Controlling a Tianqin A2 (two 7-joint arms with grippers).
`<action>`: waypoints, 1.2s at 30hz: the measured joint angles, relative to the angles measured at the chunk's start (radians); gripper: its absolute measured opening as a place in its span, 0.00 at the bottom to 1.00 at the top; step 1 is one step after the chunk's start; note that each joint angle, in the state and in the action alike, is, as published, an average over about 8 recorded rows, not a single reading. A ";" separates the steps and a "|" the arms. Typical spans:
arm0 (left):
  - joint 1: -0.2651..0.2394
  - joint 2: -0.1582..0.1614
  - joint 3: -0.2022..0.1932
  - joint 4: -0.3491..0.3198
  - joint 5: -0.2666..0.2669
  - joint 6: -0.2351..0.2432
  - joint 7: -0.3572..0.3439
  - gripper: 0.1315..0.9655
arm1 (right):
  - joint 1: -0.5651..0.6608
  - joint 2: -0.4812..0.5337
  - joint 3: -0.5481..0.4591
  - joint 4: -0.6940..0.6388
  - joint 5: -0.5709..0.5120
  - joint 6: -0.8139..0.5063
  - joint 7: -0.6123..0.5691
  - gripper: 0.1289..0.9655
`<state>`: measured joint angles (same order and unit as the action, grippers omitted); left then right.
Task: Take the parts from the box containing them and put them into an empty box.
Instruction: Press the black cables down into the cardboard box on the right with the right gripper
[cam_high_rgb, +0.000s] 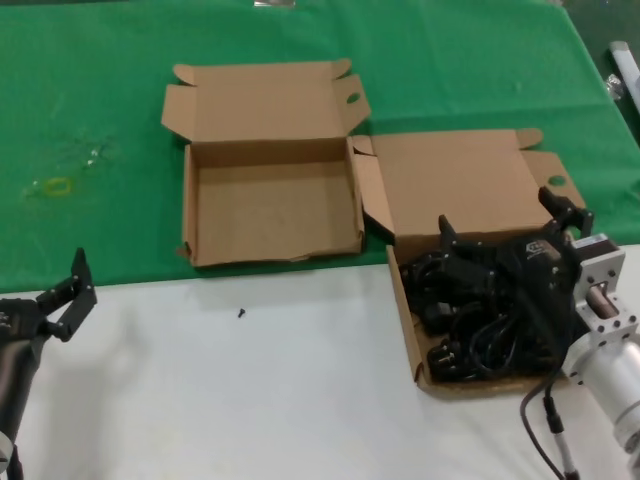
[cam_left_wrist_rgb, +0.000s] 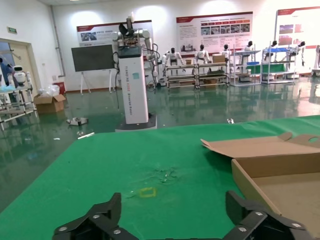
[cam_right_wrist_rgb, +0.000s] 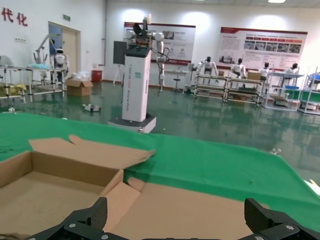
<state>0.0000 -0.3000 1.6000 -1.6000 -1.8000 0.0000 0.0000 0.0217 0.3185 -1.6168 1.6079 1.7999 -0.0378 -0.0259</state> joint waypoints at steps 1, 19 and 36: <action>0.000 0.000 0.000 0.000 0.000 0.000 0.000 0.80 | 0.000 0.014 -0.008 0.006 0.004 0.003 0.008 1.00; 0.000 0.000 0.000 0.000 0.000 0.000 0.000 0.32 | 0.044 0.349 0.021 0.036 0.072 -0.317 -0.009 1.00; 0.000 0.000 0.000 0.000 0.000 0.000 0.000 0.08 | 0.327 0.559 -0.014 -0.211 0.111 -0.949 -0.528 1.00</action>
<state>0.0000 -0.3000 1.6000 -1.6000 -1.7999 0.0000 -0.0001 0.3489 0.8778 -1.6307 1.3965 1.9111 -0.9870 -0.5540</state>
